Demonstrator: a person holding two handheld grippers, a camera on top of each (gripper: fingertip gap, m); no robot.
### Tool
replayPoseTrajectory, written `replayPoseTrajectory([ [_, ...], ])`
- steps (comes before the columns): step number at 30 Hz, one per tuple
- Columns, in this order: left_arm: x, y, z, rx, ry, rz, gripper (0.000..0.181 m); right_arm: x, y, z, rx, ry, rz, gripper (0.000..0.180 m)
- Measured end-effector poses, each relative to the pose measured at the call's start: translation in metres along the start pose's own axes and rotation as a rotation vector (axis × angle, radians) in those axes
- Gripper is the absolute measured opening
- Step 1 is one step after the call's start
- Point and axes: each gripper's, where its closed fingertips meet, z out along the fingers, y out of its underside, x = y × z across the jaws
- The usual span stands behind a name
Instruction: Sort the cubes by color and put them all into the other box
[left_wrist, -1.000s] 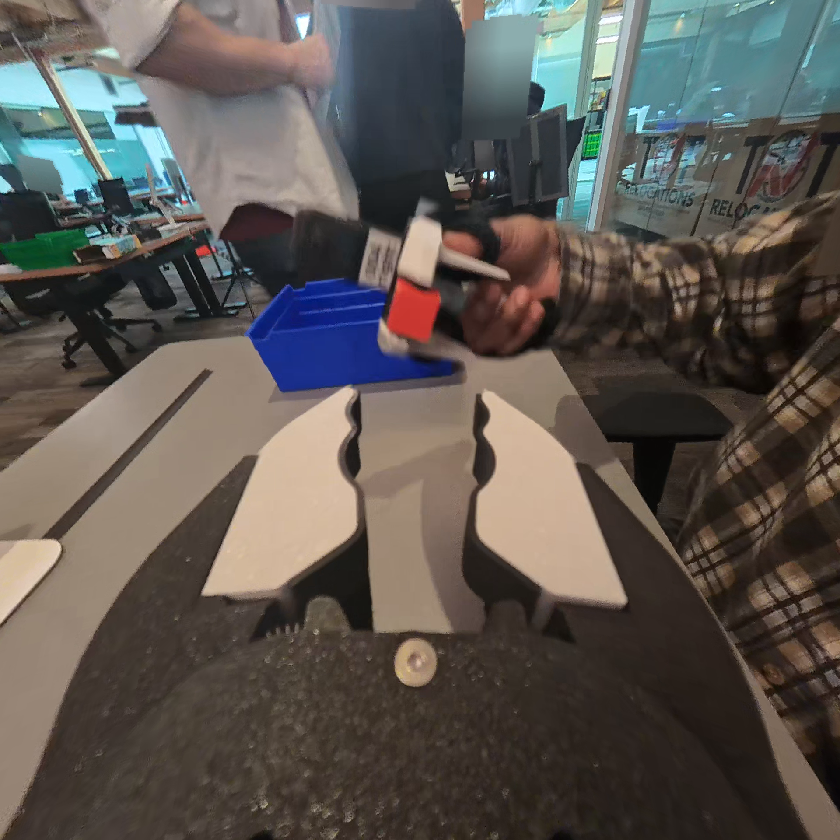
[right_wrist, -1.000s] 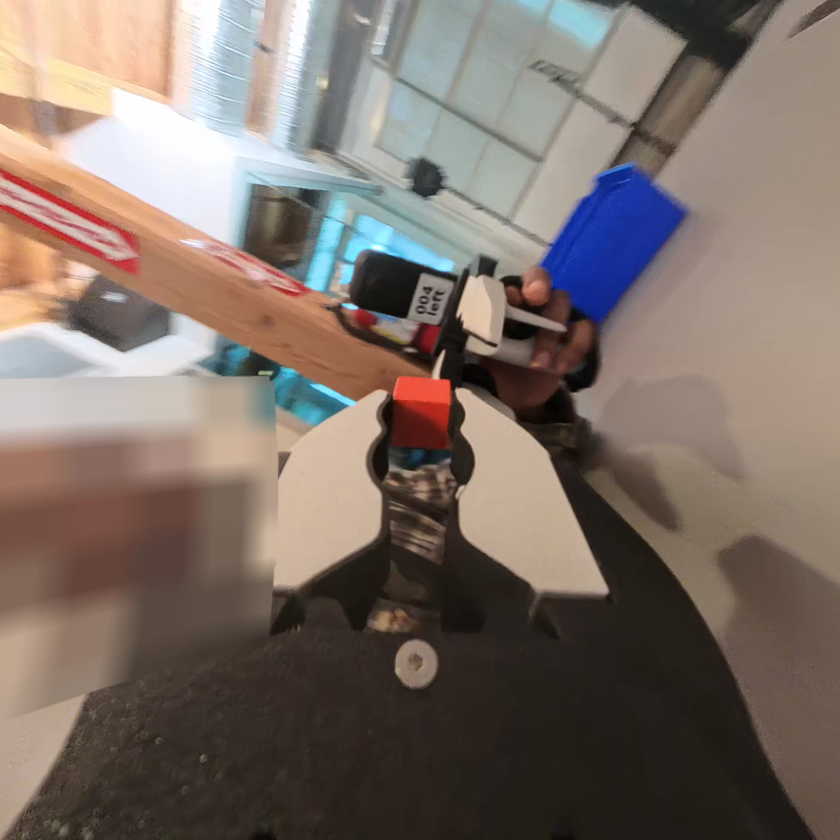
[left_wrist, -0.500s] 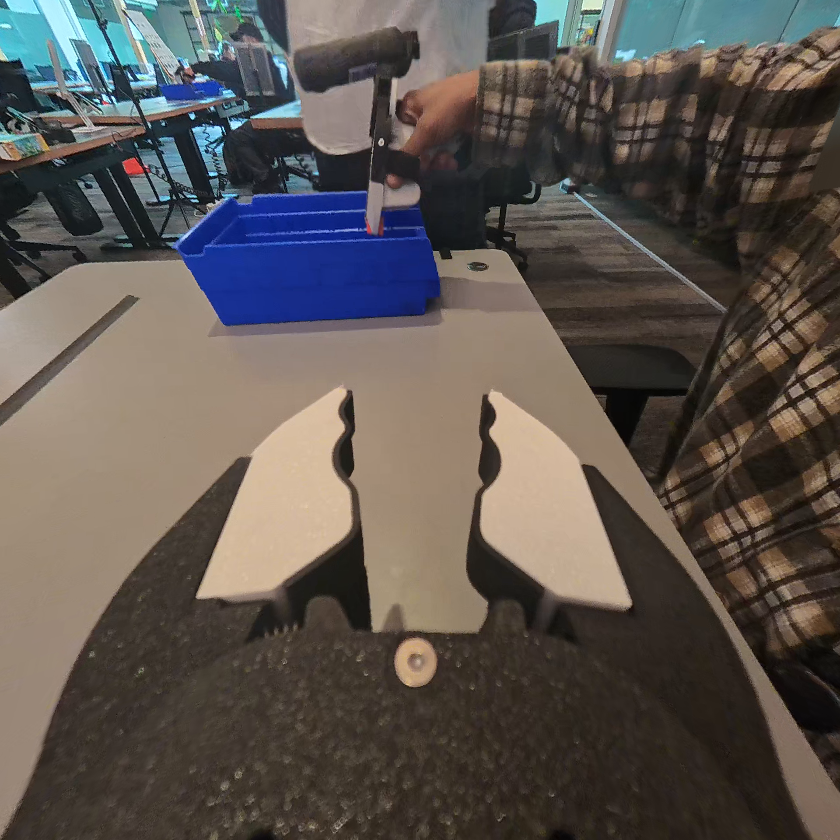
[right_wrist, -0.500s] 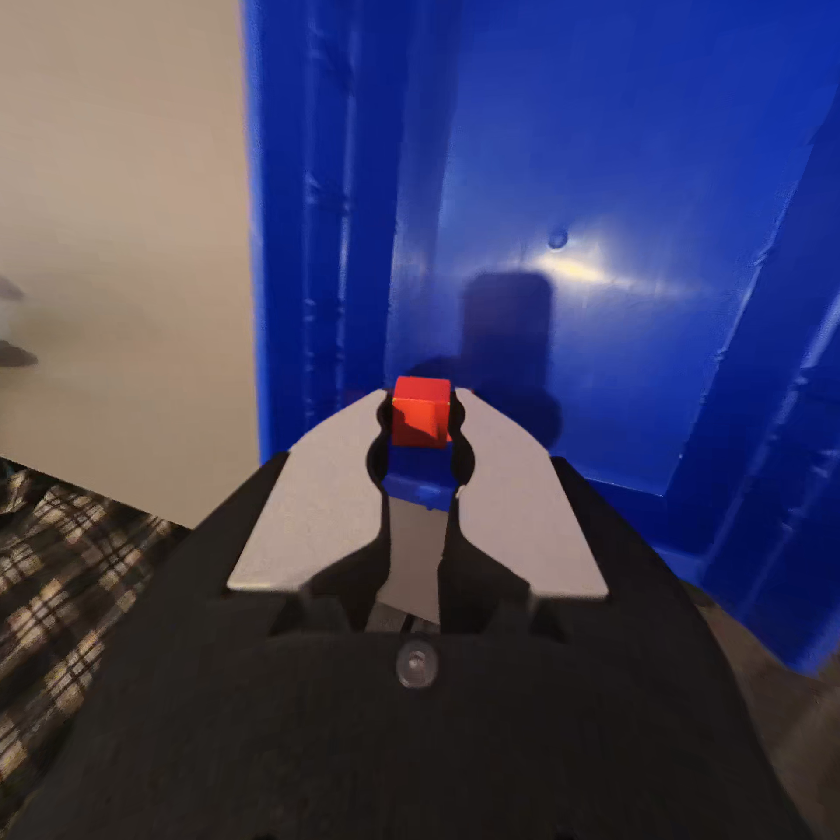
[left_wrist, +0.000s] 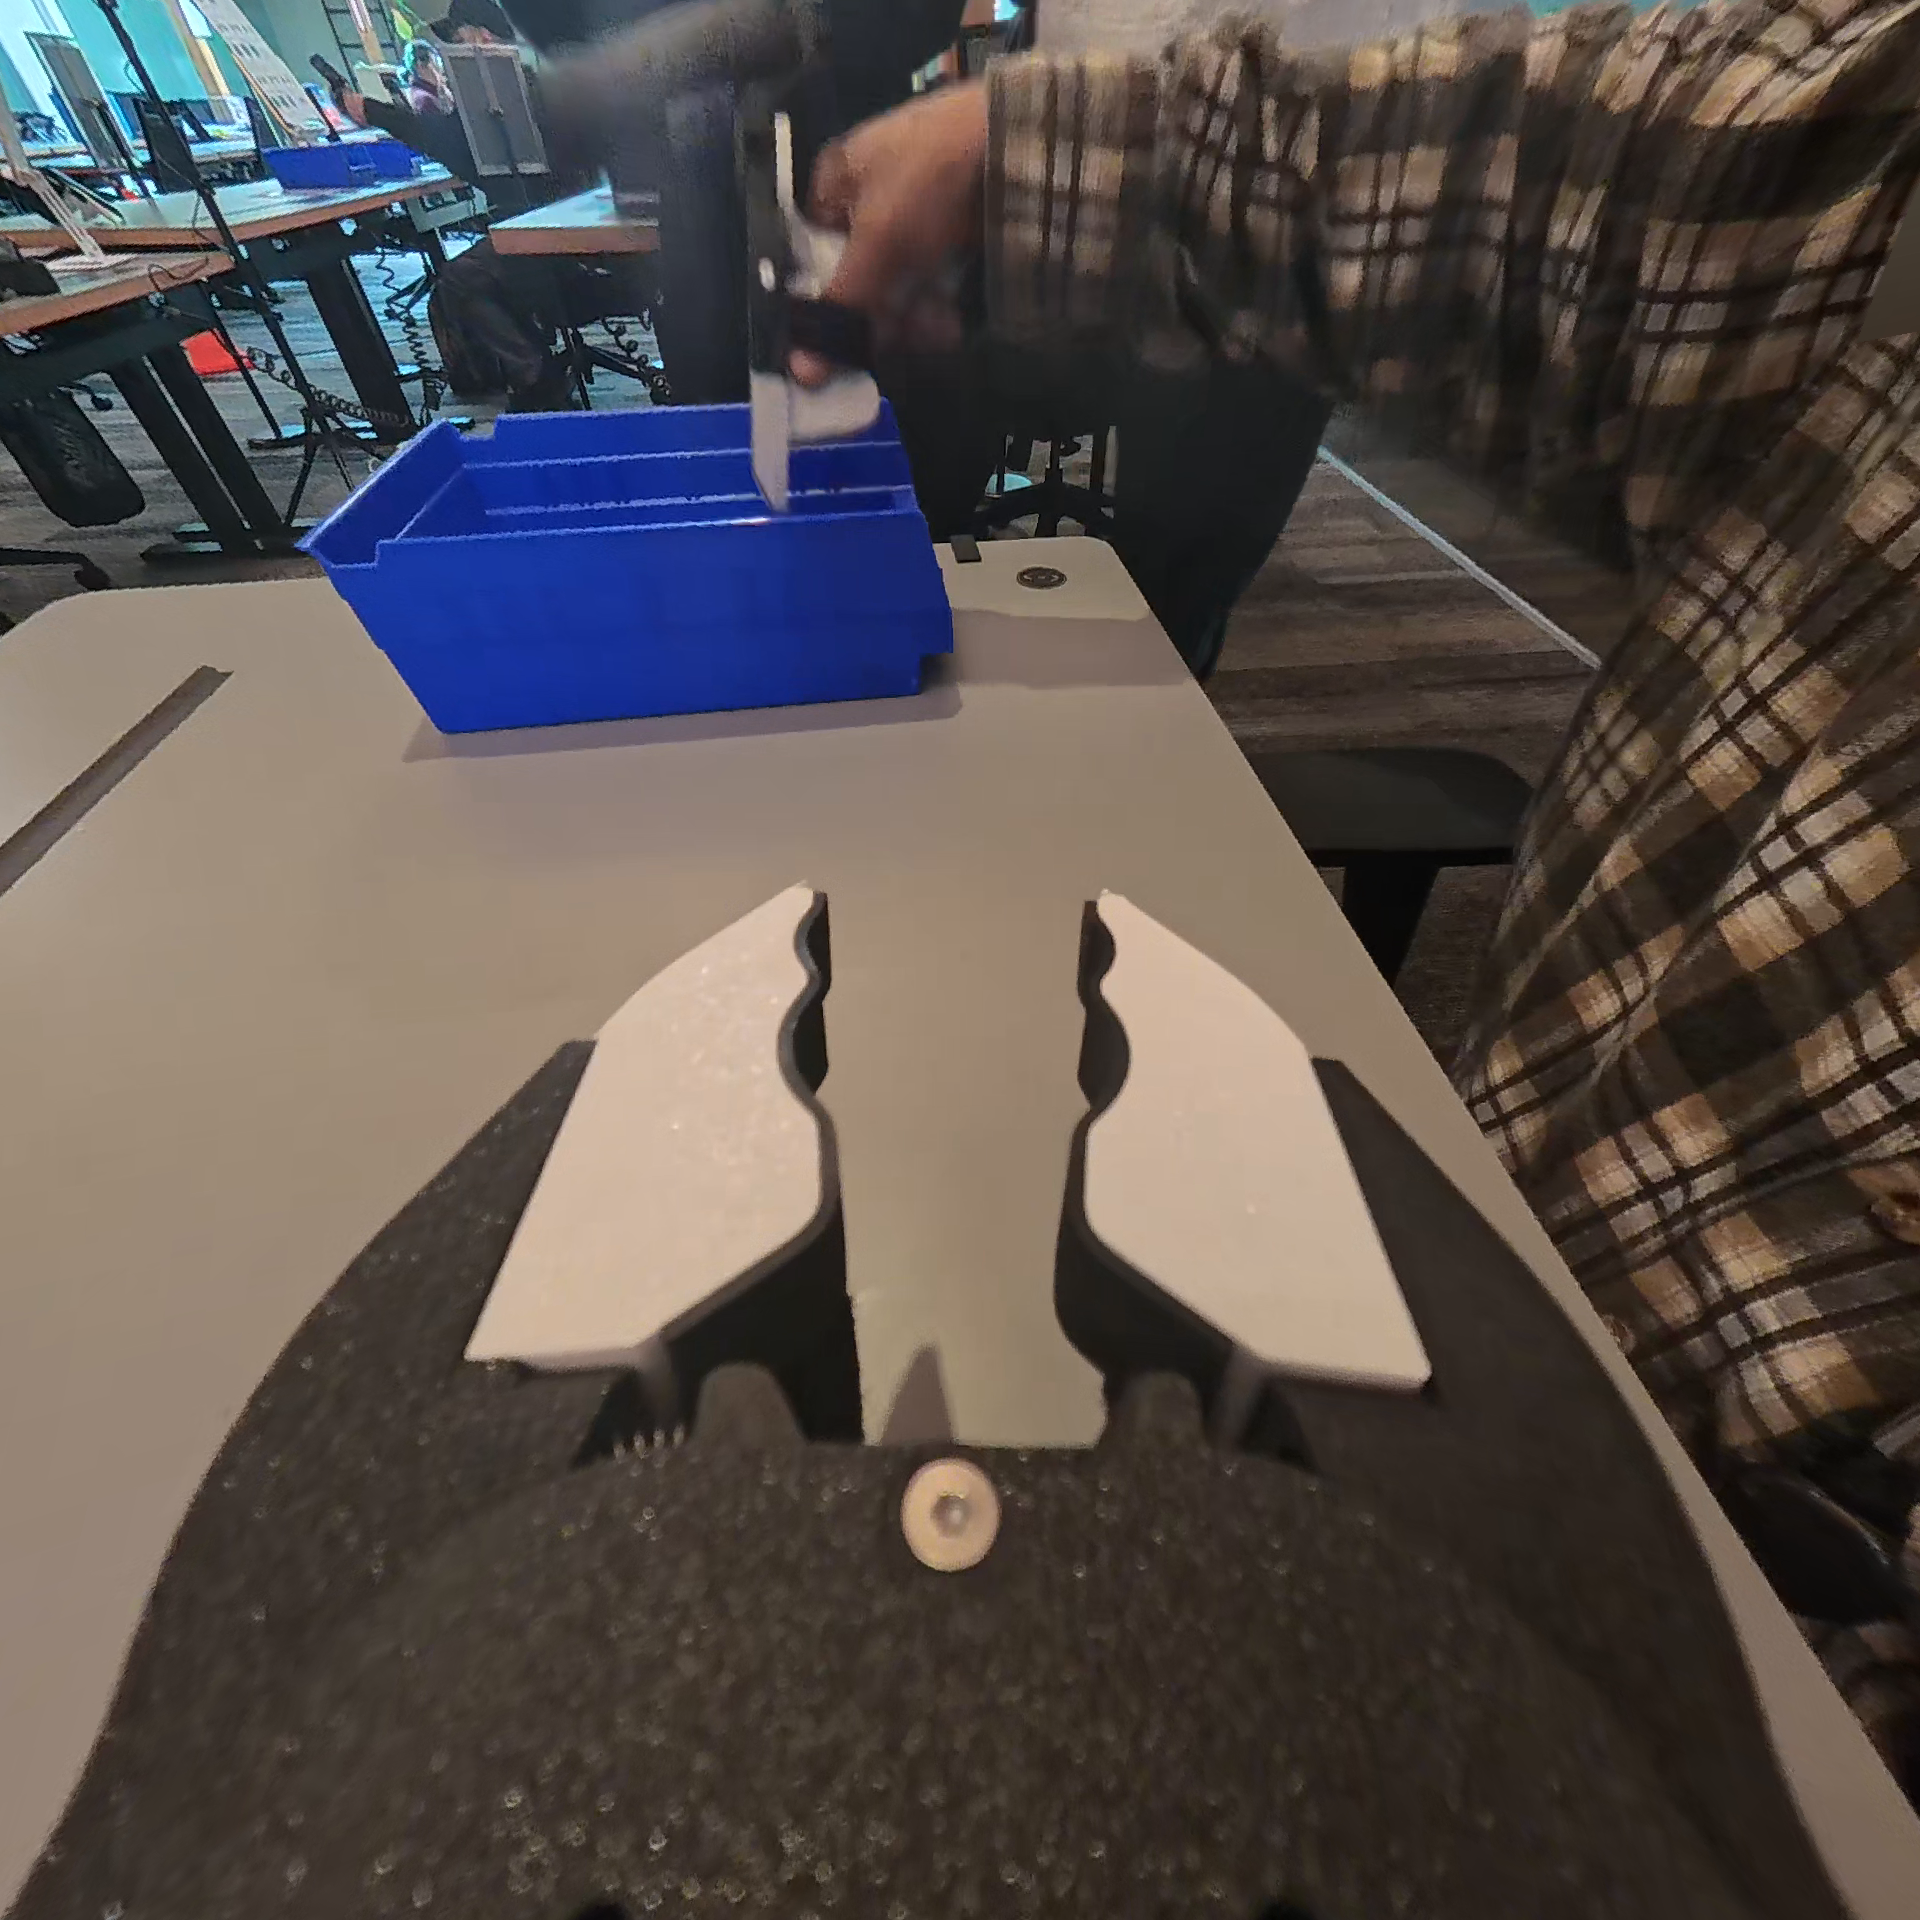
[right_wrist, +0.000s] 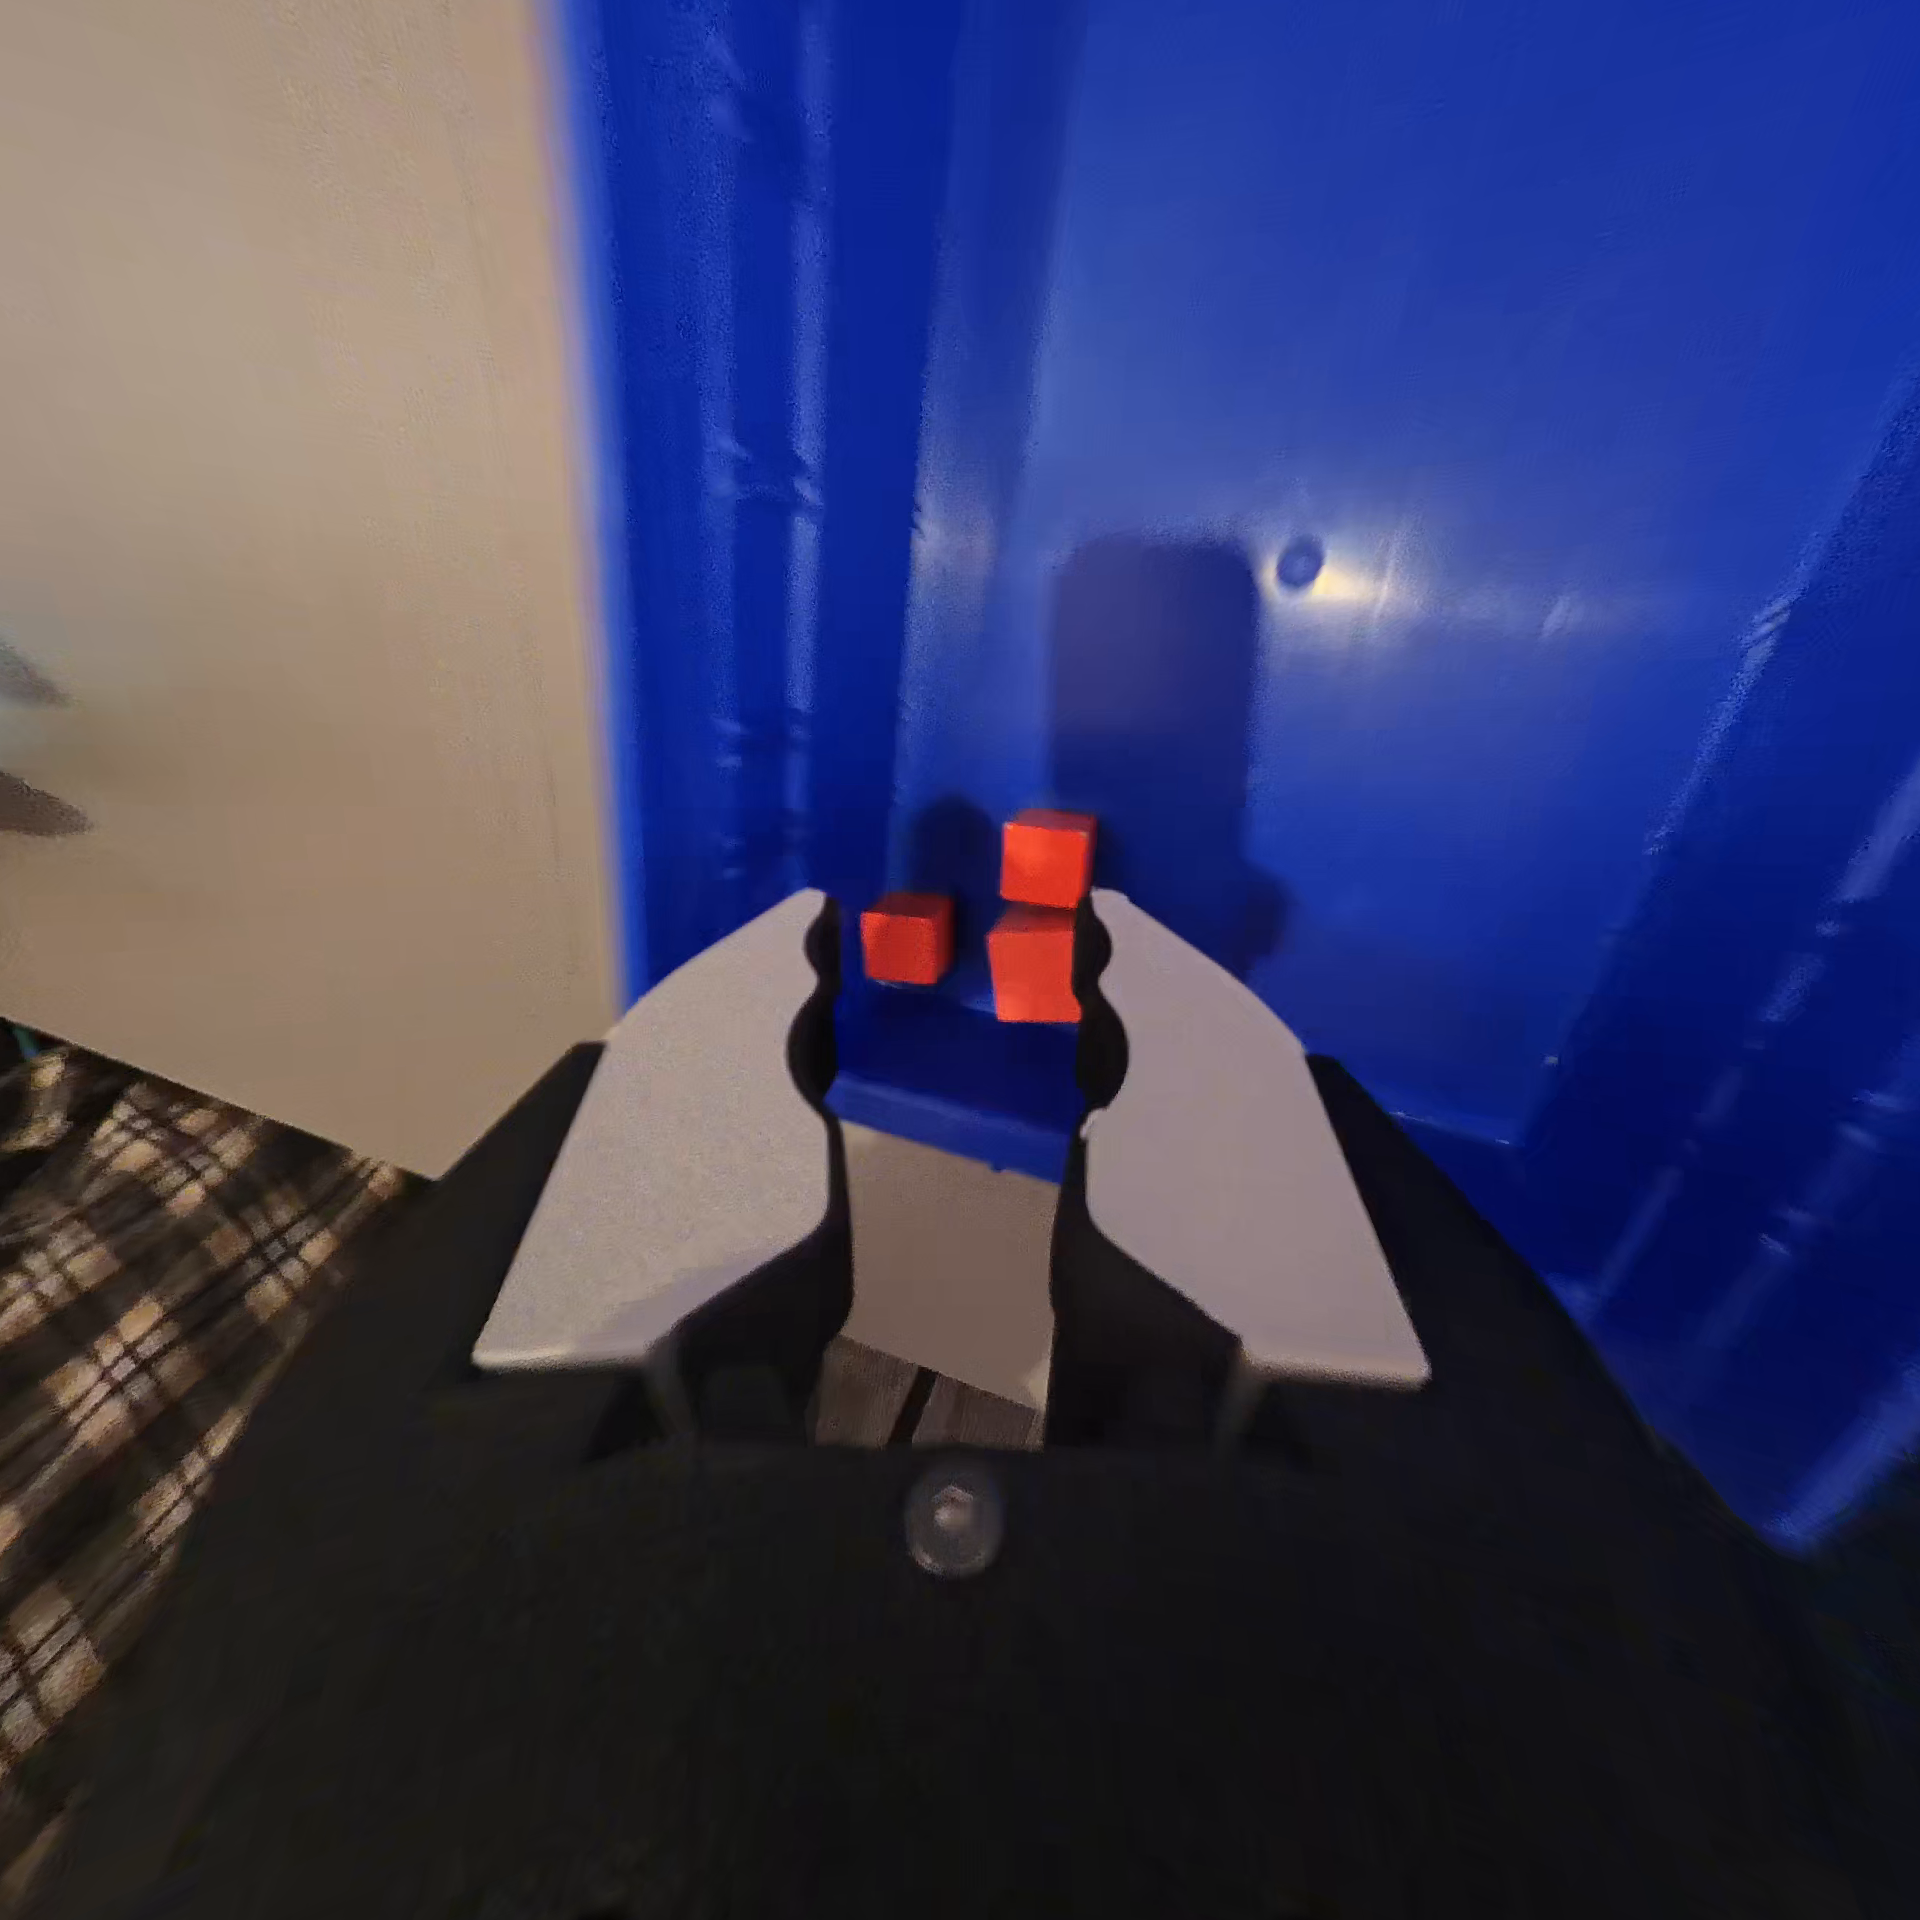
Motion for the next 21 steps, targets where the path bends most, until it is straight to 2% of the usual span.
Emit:
replayPoseTrajectory([
  [3, 0.001, -0.002, -0.002, 0.000, -0.004, 0.008, 0.045, -0.036, -0.030, -0.064, 0.187, 0.004, -0.099, 0.044],
  [5, 0.001, -0.002, -0.003, -0.002, -0.007, 0.016, 0.045, -0.069, -0.044, -0.099, 0.317, -0.002, -0.176, 0.054],
  [8, 0.003, -0.004, -0.004, -0.001, -0.007, 0.022, 0.045, -0.121, -0.056, -0.120, 0.499, -0.042, -0.318, 0.058],
  [11, 0.003, -0.006, -0.004, 0.006, -0.010, 0.027, 0.045, -0.164, -0.062, -0.100, 0.658, -0.113, -0.430, 0.066],
  [14, 0.002, -0.006, -0.004, 0.013, -0.007, 0.017, 0.045, -0.200, -0.064, -0.052, 0.762, -0.237, -0.524, 0.072],
  [18, 0.000, -0.006, -0.005, 0.010, -0.026, 0.019, 0.045, -0.219, -0.073, 0.019, 0.894, -0.302, -0.582, 0.078],
  [21, -0.004, -0.009, -0.014, 0.018, -0.081, 0.012, 0.049, -0.226, -0.083, 0.049, 0.985, -0.306, -0.577, 0.082],
])
